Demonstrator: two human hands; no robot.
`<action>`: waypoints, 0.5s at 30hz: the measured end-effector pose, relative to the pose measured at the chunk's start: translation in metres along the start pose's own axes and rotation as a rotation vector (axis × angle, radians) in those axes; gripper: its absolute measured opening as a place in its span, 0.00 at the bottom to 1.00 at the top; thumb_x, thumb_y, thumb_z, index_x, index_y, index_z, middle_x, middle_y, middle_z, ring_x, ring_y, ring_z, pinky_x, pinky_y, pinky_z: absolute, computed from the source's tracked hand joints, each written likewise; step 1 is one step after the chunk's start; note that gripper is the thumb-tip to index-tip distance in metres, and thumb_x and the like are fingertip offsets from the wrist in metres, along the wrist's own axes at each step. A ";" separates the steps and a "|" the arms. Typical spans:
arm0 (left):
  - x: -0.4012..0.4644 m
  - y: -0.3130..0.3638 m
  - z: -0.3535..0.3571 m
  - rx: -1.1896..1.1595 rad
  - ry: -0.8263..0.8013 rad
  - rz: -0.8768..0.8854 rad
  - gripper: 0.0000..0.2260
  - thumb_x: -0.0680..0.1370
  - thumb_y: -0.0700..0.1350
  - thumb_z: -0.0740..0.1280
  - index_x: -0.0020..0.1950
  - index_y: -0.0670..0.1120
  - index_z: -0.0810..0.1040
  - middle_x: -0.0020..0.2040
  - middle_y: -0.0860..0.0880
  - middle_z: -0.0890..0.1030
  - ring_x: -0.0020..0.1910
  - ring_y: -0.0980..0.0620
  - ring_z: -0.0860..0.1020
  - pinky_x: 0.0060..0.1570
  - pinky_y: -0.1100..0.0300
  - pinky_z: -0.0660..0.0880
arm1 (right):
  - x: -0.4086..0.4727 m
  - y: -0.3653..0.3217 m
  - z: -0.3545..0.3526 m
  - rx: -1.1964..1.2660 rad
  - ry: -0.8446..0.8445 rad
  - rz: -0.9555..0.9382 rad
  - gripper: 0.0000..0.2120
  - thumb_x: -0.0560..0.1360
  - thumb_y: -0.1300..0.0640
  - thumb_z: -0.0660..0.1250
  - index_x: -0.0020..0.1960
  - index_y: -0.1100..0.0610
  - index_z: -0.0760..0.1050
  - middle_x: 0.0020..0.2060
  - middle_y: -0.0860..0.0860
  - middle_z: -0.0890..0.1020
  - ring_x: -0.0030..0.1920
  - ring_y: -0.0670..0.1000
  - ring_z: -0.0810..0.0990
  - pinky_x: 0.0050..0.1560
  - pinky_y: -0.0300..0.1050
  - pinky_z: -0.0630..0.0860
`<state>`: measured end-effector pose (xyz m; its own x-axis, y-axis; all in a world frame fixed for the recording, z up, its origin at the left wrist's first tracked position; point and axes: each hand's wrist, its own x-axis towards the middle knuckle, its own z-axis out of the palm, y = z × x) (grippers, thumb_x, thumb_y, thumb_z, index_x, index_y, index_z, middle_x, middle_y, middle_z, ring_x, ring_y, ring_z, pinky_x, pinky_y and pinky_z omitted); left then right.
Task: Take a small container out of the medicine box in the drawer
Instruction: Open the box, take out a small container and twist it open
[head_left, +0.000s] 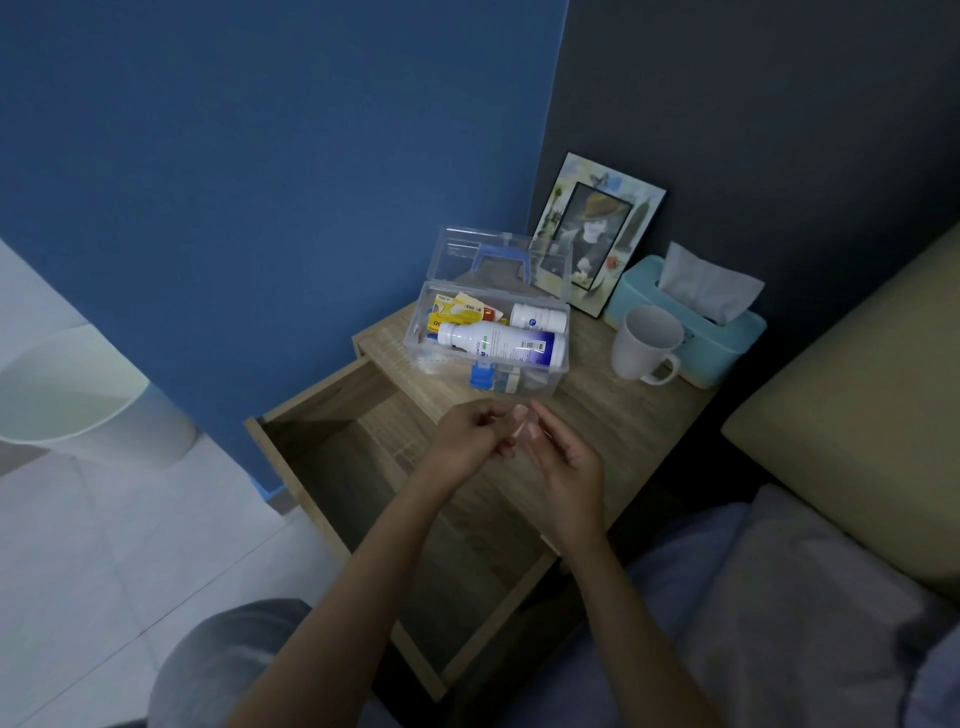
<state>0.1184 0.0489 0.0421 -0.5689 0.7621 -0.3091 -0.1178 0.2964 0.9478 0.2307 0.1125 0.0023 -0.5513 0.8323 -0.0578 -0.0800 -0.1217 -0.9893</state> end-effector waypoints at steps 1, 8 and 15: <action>0.001 0.000 0.000 0.015 0.007 -0.007 0.14 0.78 0.50 0.66 0.53 0.40 0.82 0.37 0.49 0.81 0.32 0.57 0.78 0.33 0.70 0.74 | 0.000 -0.002 -0.001 0.009 -0.011 -0.003 0.16 0.76 0.58 0.69 0.63 0.53 0.78 0.58 0.51 0.84 0.61 0.50 0.81 0.64 0.50 0.75; 0.002 0.004 0.000 0.066 0.007 -0.023 0.09 0.76 0.51 0.68 0.44 0.46 0.82 0.34 0.51 0.82 0.30 0.59 0.79 0.32 0.69 0.73 | 0.005 -0.010 -0.014 0.076 -0.094 0.063 0.19 0.73 0.67 0.69 0.63 0.56 0.77 0.48 0.45 0.87 0.51 0.43 0.84 0.47 0.33 0.79; -0.002 0.005 -0.003 -0.001 -0.008 -0.064 0.09 0.75 0.49 0.69 0.44 0.44 0.82 0.33 0.51 0.82 0.28 0.59 0.78 0.32 0.68 0.75 | 0.009 -0.015 -0.020 0.028 -0.152 0.050 0.13 0.71 0.68 0.72 0.54 0.57 0.80 0.48 0.48 0.87 0.50 0.45 0.85 0.46 0.34 0.79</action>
<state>0.1167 0.0476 0.0481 -0.5537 0.7461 -0.3699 -0.1544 0.3445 0.9260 0.2434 0.1323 0.0137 -0.6743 0.7337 -0.0839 -0.0716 -0.1780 -0.9814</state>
